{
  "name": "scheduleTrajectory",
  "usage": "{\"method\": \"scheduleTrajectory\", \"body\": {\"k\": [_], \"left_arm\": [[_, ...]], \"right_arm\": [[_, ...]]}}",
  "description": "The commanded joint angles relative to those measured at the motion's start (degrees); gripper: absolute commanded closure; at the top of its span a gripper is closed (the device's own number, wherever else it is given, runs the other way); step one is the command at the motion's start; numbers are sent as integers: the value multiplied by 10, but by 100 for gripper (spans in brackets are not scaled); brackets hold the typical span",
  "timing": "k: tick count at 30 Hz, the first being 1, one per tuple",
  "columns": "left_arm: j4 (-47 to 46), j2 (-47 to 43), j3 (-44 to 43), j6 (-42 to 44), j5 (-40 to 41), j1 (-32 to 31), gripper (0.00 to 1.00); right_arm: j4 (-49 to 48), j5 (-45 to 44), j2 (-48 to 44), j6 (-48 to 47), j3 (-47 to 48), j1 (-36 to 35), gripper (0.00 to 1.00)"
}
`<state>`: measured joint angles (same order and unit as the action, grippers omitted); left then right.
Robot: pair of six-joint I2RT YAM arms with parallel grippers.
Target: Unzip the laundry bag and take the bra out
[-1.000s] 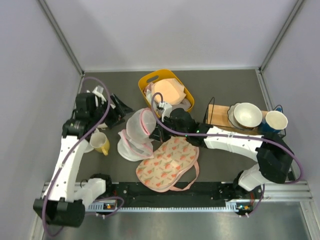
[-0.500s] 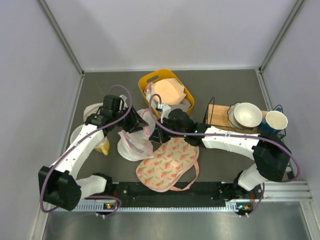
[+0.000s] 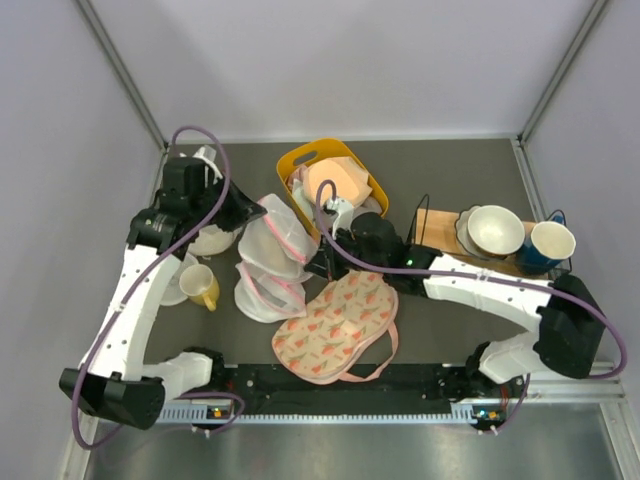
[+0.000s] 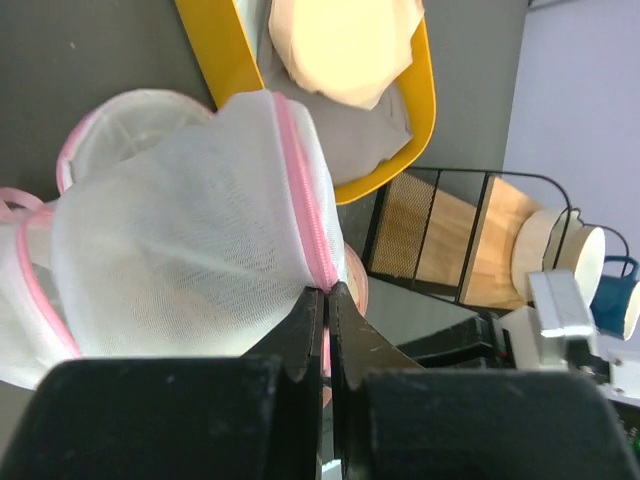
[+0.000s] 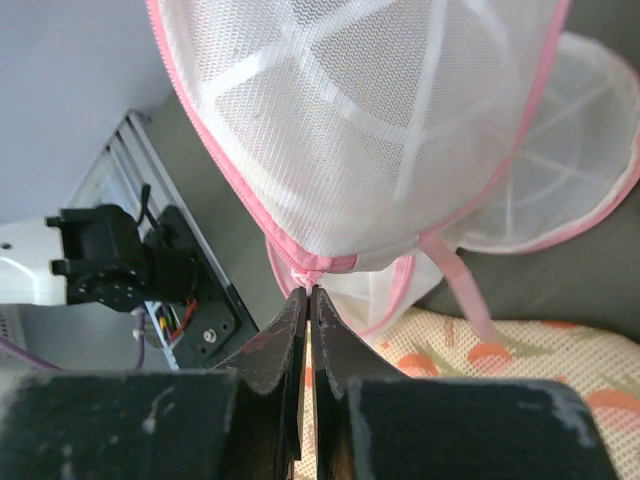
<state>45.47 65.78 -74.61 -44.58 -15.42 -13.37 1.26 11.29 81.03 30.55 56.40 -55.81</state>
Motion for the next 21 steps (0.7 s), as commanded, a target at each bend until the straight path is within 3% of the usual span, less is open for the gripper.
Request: {"method": "scheduleTrajectory", "body": {"k": [1, 12, 13, 14, 15, 16, 19, 21], "left_arm": [[-19, -5, -46, 22, 4, 35, 100], [-106, -12, 52, 8, -98, 40, 100], [-124, -16, 71, 12, -110, 40, 100], [-140, -21, 113, 21, -125, 40, 100], [-144, -23, 132, 28, -130, 40, 100], [-144, -25, 150, 43, -138, 40, 100], [-149, -31, 210, 57, -166, 40, 100], [-165, -47, 247, 56, -167, 40, 100]], "right_arm": [[27, -17, -30, -28, 2, -1, 100], [24, -36, -23, -19, -14, -2, 100], [34, -33, -21, -19, -3, -1, 94], [43, -28, -22, -19, 5, -1, 81], [52, -22, -25, -18, 19, -1, 65], [63, -20, -28, -19, 27, -1, 41], [65, -35, -48, -24, 38, -1, 20], [65, -71, -45, -25, 46, -1, 20]]}}
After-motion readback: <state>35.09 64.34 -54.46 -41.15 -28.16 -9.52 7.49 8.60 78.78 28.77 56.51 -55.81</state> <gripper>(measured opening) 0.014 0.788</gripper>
